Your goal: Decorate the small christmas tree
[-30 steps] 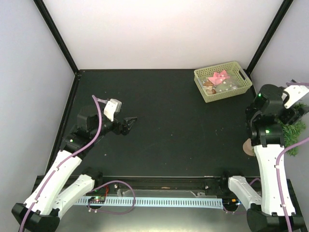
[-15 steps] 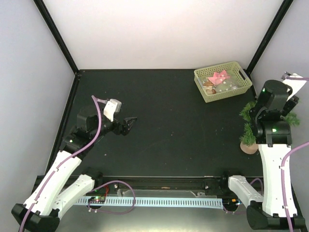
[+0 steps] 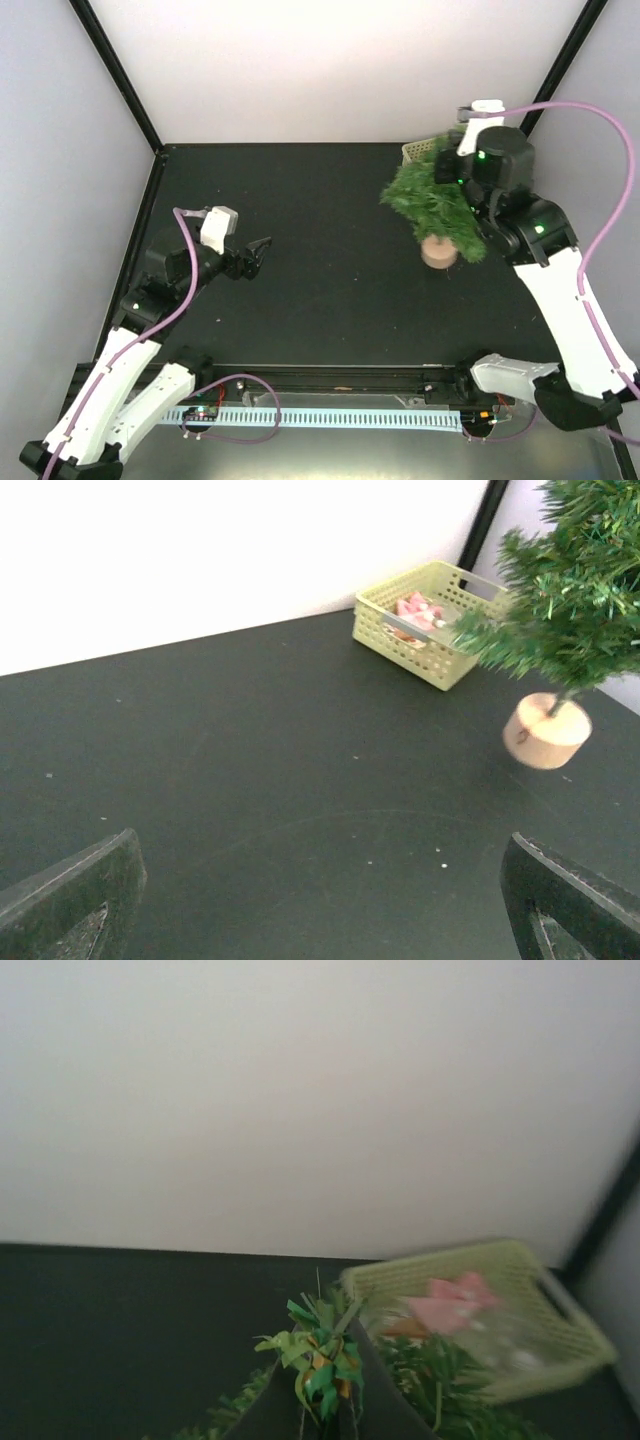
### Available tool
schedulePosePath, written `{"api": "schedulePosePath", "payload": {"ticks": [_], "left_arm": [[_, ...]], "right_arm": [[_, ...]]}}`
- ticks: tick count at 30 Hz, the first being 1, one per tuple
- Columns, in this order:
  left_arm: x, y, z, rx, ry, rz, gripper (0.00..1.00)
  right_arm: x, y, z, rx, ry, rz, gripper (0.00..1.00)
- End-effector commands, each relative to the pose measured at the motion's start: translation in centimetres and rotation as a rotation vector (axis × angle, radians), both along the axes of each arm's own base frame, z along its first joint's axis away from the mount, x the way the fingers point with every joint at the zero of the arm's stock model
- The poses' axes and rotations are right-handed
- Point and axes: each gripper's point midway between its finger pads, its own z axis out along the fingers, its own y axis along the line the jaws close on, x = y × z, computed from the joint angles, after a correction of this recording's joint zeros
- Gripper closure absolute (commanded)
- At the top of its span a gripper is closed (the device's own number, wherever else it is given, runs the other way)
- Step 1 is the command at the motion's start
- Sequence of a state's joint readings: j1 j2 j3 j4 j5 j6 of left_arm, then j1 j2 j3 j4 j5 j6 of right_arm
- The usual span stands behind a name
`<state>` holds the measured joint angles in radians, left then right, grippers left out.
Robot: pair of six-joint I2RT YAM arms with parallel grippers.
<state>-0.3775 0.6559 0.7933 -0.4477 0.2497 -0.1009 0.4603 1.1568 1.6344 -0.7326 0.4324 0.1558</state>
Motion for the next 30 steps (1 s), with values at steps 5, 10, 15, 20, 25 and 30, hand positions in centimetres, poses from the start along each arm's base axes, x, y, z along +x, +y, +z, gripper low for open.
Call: {"api": "schedulePosePath", "payload": {"ticks": [5,10,15,20,25,30], "left_arm": [[0.1,3.1,1.4,0.061,-0.067,0.156,0.01],[-0.2,3.3,1.6,0.058,-0.081,0.161,0.01],[-0.2,3.4,1.6,0.061,-0.084,0.168,0.01],[-0.2,3.4,1.4,0.066,-0.079,0.168,0.01],[-0.3,3.5,1.6,0.065,-0.087,0.168,0.01],[-0.3,3.4,1.5,0.069,-0.086,0.164,0.01]], "right_arm": [[0.3,14.4,6.5,0.144,-0.25,0.491,0.99],[1.3,20.7,7.4,0.175,-0.323,0.626,0.99],[2.4,26.3,6.9,0.109,-0.376,0.684,0.99],[3.3,30.9,5.5,0.064,-0.394,0.722,0.99],[4.4,32.8,4.7,0.08,-0.374,0.732,0.99],[4.9,33.4,3.5,0.093,-0.365,0.73,0.99]]}}
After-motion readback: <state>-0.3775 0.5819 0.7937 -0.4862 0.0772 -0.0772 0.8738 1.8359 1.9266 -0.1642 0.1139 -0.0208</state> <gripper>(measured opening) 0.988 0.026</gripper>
